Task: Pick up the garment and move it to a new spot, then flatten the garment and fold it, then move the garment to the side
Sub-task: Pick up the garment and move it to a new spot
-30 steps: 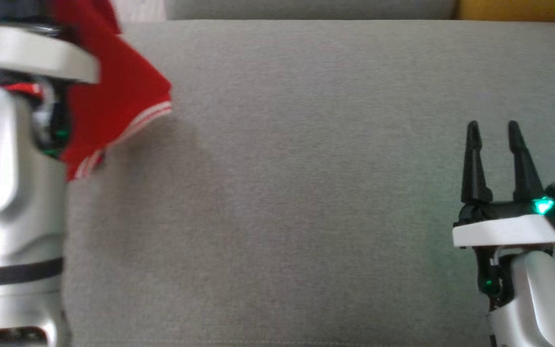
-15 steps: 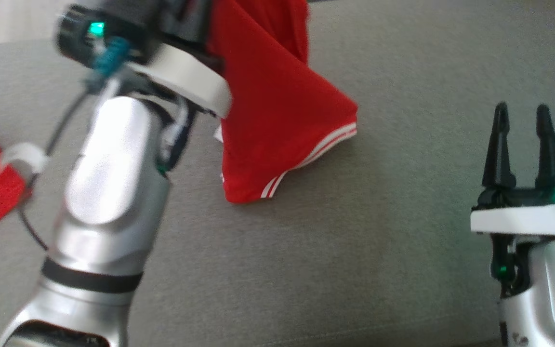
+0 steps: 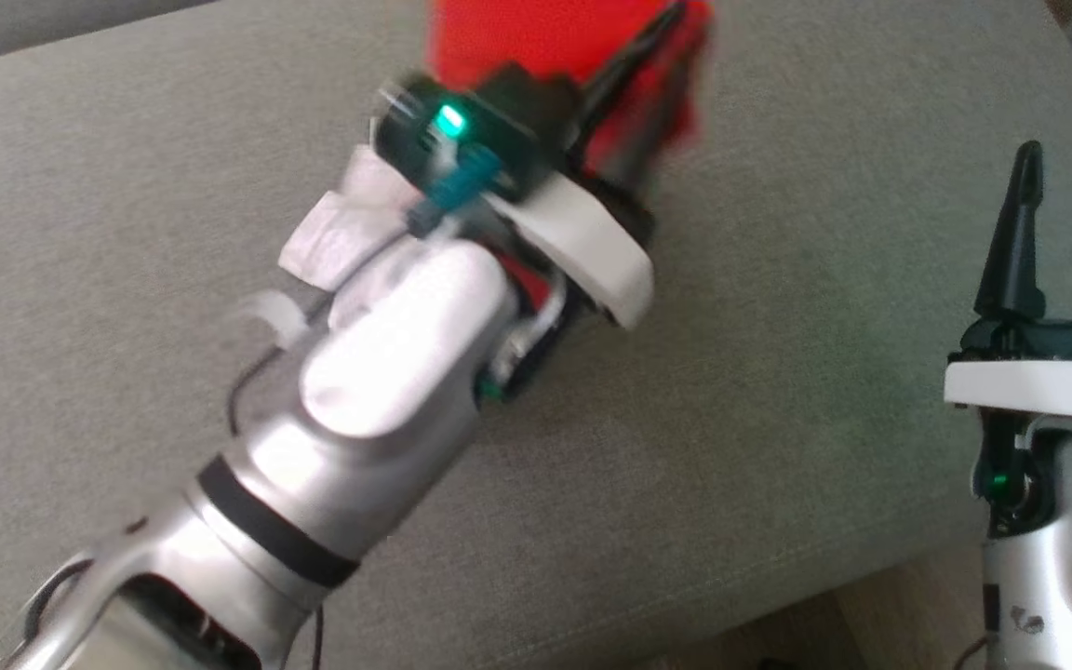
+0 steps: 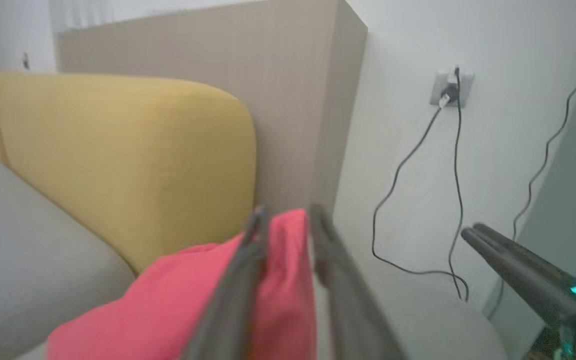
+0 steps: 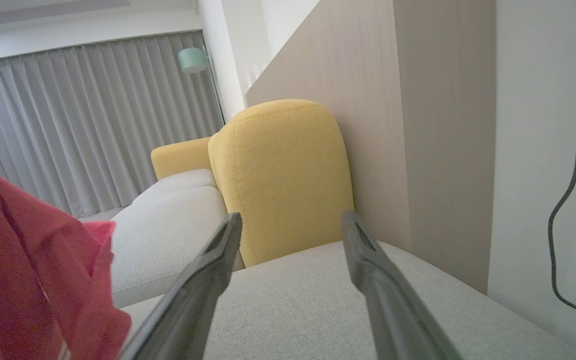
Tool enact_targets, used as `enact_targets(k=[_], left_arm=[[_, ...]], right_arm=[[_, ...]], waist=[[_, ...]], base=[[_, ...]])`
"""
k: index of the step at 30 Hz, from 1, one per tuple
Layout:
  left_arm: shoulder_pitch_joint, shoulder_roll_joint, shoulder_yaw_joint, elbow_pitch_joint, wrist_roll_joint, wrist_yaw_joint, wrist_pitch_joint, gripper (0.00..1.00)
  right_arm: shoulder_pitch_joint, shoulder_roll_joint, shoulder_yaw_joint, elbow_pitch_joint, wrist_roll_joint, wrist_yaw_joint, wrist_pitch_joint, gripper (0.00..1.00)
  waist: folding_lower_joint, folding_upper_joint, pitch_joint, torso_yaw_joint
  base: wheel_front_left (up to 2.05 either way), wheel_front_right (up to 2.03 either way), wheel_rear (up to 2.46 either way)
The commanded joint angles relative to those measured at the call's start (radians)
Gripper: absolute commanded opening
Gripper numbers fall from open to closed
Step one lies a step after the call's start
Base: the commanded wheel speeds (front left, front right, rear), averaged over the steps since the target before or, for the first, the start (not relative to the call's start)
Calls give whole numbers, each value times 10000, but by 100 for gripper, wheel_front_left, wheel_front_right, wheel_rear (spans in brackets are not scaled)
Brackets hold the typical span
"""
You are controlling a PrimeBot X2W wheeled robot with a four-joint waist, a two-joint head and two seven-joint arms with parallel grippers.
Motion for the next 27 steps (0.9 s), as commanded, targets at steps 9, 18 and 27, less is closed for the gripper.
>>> enact_targets(k=[9, 18, 27], left_arm=[[-1061, 126, 248, 855, -908, 729, -211, 100], [574, 1549, 2842, 408, 126, 705, -219, 100], [4701, 1856, 4758, -741, 498, 322, -221, 100]], right_arm=[[-238, -35, -84, -383, -154, -9, -62, 100], [139, -35, 13, -406, -802, -9, -62, 100], [864, -35, 519, -3, -1198, -9, -62, 100]], waist=[[0, 0, -118, 651], [0, 0, -824, 2257], [0, 0, -1411, 3393]], base=[[0, 0, 0], [0, 0, 0], [0, 0, 0]])
